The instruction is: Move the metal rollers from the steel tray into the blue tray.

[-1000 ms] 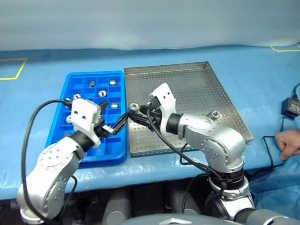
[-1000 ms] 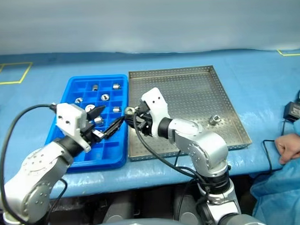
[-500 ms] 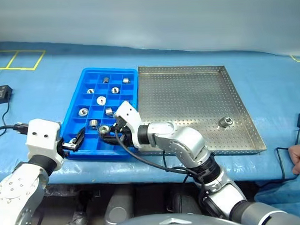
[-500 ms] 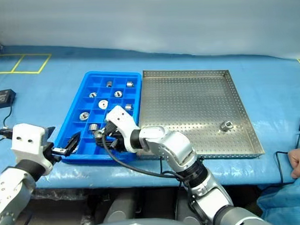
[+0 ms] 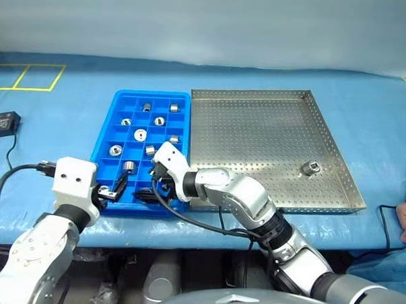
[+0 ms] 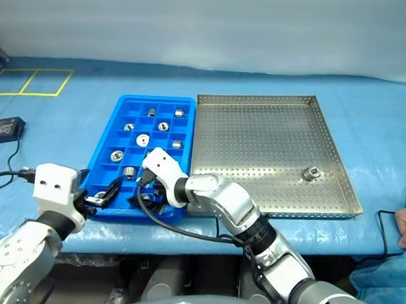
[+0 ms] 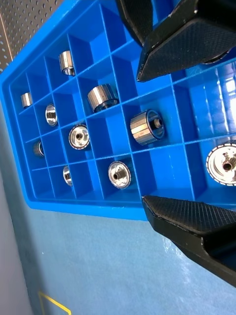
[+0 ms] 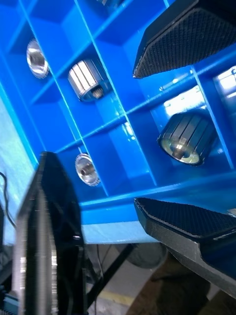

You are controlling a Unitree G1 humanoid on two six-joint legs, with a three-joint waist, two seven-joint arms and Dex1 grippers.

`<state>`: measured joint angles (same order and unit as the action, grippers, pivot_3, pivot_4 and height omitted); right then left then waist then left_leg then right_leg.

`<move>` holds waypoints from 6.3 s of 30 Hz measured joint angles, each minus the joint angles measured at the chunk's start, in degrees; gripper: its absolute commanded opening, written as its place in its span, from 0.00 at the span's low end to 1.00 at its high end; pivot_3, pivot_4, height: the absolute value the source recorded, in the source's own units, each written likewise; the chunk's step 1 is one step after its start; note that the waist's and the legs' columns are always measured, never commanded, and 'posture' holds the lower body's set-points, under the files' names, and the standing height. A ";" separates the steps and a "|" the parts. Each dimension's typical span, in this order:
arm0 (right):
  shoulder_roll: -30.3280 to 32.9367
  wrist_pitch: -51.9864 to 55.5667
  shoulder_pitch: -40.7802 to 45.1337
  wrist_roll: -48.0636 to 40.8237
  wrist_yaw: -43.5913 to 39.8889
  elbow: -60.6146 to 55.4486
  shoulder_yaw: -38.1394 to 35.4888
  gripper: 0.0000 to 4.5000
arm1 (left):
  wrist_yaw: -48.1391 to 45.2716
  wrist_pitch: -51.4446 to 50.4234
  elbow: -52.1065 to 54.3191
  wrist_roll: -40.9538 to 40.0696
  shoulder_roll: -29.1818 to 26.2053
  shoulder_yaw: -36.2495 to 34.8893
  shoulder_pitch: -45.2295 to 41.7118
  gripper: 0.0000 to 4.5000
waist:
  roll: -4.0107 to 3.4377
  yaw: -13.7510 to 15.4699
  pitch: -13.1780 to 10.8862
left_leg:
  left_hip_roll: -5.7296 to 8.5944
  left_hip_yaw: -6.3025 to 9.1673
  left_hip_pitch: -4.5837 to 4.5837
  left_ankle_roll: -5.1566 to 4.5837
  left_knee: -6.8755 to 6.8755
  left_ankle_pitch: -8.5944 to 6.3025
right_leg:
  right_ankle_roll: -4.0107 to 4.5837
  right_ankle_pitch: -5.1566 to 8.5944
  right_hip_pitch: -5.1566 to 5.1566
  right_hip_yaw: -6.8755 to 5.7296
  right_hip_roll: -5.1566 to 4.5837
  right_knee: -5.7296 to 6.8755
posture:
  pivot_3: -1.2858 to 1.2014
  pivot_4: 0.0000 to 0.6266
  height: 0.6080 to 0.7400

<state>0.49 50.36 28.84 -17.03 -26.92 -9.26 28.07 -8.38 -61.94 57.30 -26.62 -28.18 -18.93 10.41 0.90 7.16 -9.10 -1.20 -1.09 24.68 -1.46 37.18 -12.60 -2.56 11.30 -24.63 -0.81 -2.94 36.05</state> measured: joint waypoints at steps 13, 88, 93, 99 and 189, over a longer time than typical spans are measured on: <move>8.54 11.61 -9.41 6.80 17.60 -17.47 -20.73 0.86 | -6.09 10.69 -21.45 3.73 6.65 25.91 -21.93 0.89 | 0.05 -3.85 0.05 | 0.21 -0.15 0.10 -0.09 0.11 0.04 | 0.22 -0.21 0.09 0.07 -0.03 -0.04 | 0.48 0.24 1.00; -8.69 -1.19 7.97 2.01 66.62 17.31 -52.33 0.86 | -16.68 18.66 -29.87 7.54 9.82 35.18 -26.62 0.89 | -0.28 -13.86 0.04 | -0.27 -0.72 -0.14 -0.34 0.64 -0.04 | -0.63 -0.39 -0.15 1.37 0.42 0.73 | 0.47 0.24 1.00; -8.69 -1.19 7.96 1.04 68.23 17.31 -52.33 0.86 | -16.67 18.64 -29.86 7.54 9.77 35.18 -26.62 0.89 | -0.28 -13.86 0.04 | -0.27 -0.72 -0.14 -0.35 0.64 -0.04 | -0.63 -0.39 -0.15 1.37 0.42 0.73 | 0.47 0.24 1.00; -8.69 -1.12 7.91 -0.42 68.79 17.30 -52.36 0.82 | -16.64 18.64 -29.86 7.56 9.84 35.18 -26.63 0.89 | -0.28 -13.87 0.04 | -0.28 -0.72 -0.14 -0.35 0.64 -0.04 | -0.63 -0.39 -0.15 1.37 0.42 0.73 | 0.47 0.24 1.00; 8.00 10.78 -5.79 8.43 16.08 -10.69 -15.12 0.75 | -11.31 15.33 -20.14 6.14 8.11 23.27 -16.83 0.89 | -0.09 -5.44 -0.03 | -0.33 -0.35 -0.06 -0.12 0.35 -0.02 | 0.18 -0.13 -0.10 0.74 0.66 0.34 | 0.54 0.24 1.00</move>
<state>8.49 61.13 23.06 -8.61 -10.84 -19.94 12.96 -19.69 -46.61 37.17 -20.48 -20.07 4.34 -6.42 0.81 1.71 -9.13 -1.53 -1.45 24.62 -1.57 37.53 -12.62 -2.38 11.17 -24.73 -0.07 -2.27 36.39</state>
